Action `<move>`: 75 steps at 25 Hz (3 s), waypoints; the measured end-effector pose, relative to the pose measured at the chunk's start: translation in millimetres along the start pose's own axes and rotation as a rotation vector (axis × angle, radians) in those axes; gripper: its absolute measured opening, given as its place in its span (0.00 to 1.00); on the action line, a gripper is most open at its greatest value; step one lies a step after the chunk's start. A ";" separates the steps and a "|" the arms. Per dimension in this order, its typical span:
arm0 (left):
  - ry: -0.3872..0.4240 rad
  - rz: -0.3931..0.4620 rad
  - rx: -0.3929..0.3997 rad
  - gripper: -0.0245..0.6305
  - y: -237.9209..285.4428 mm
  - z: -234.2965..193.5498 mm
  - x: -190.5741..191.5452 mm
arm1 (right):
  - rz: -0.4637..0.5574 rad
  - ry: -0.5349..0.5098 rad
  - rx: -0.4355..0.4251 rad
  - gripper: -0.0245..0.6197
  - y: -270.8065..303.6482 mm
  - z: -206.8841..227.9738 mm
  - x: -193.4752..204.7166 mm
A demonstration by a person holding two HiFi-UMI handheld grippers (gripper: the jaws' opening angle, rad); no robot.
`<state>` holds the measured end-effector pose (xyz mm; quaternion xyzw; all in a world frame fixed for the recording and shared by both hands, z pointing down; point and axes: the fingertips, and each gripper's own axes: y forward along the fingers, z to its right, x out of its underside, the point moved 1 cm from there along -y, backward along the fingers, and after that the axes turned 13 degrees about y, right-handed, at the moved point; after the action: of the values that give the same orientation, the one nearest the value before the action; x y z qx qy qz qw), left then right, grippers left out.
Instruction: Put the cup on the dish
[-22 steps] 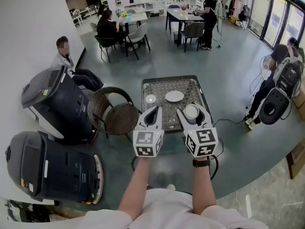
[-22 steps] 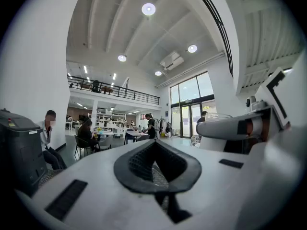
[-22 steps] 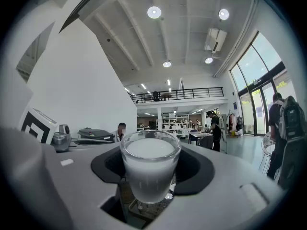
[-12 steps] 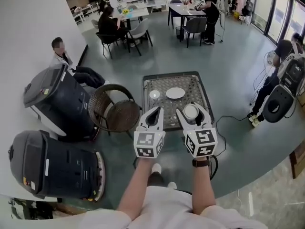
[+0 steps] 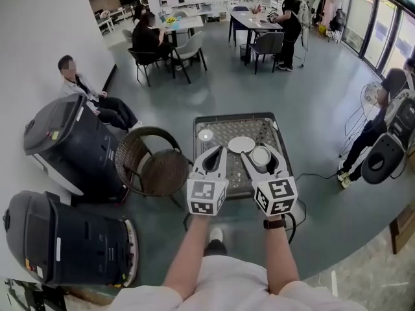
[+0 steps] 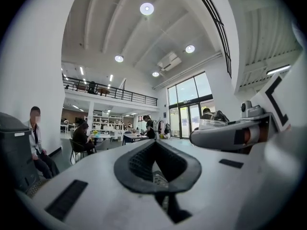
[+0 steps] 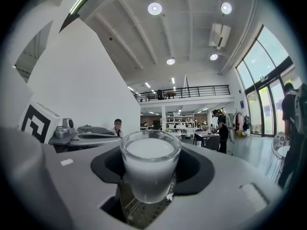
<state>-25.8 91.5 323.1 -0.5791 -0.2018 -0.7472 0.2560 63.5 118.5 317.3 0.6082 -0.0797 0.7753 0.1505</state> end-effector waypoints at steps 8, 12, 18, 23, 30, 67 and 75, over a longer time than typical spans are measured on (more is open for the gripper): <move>-0.029 0.002 -0.002 0.04 67.6 -74.7 31.5 | -0.010 -0.006 0.002 0.43 102.0 19.8 3.2; -0.041 0.004 0.008 0.04 87.1 -95.3 48.1 | -0.035 -0.004 0.003 0.43 138.5 25.2 22.5; -0.063 0.005 0.048 0.04 124.0 -91.0 78.3 | -0.059 0.032 0.010 0.43 168.3 61.9 50.3; -0.068 -0.033 0.020 0.04 158.5 -100.3 115.2 | -0.104 0.009 0.041 0.43 199.8 99.2 81.3; -0.063 -0.090 0.018 0.04 201.8 -93.1 164.4 | -0.174 0.059 0.080 0.43 230.7 148.1 135.7; -0.135 -0.309 0.163 0.04 282.3 -36.6 329.7 | -0.462 -0.011 0.105 0.43 313.9 278.3 375.4; -0.143 -0.327 0.177 0.04 285.5 -35.6 344.7 | -0.523 -0.036 0.144 0.43 334.5 283.9 396.5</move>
<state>54.7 -205.9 649.6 -0.5654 -0.3760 -0.7151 0.1663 128.7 -229.7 790.9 0.6309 0.1327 0.7029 0.3006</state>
